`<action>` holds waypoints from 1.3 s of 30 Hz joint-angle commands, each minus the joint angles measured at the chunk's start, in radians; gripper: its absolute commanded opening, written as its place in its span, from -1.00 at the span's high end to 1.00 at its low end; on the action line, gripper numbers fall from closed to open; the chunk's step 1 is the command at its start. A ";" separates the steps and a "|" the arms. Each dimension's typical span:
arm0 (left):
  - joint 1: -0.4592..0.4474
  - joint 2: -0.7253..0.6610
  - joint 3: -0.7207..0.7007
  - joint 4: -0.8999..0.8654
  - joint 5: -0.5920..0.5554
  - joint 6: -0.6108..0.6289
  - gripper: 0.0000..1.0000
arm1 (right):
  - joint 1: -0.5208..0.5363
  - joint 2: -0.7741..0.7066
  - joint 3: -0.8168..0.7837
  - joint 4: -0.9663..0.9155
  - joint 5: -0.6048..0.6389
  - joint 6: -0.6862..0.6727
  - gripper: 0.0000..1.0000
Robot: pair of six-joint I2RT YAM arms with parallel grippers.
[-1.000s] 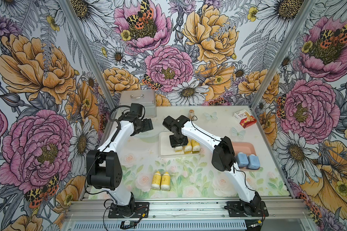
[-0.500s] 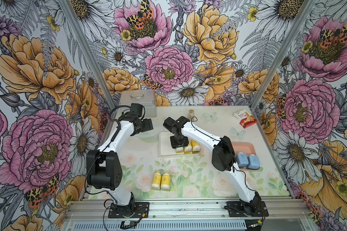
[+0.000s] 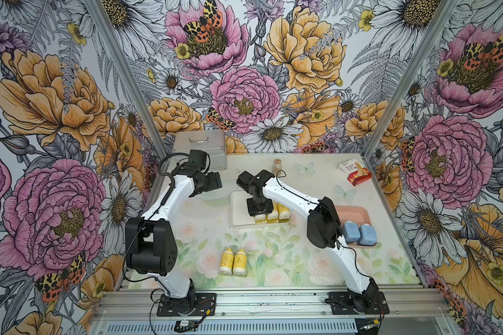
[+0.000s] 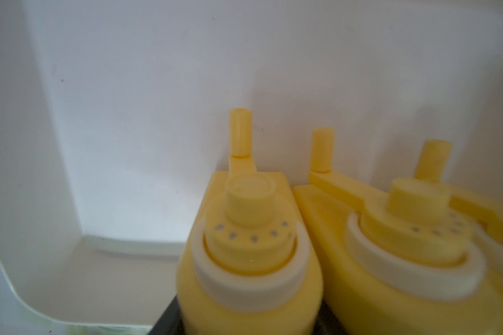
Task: Place the pencil sharpeners by color into the storage box
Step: Place the pencil sharpener in the storage box.
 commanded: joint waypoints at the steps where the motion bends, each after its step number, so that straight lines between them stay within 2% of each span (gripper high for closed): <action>1: 0.012 -0.005 -0.009 0.018 0.022 -0.008 -0.79 | -0.005 0.006 -0.019 0.023 0.012 0.020 0.17; 12: 0.012 -0.003 -0.008 0.019 0.023 -0.008 -0.79 | -0.005 0.011 -0.028 0.031 0.009 0.027 0.10; 32: 0.011 -0.004 -0.009 0.020 0.025 -0.008 -0.79 | -0.005 -0.001 -0.030 0.038 0.018 0.030 -0.16; 39: 0.011 -0.004 -0.009 0.021 0.025 -0.008 -0.79 | -0.005 -0.015 -0.030 0.038 0.022 0.035 -0.18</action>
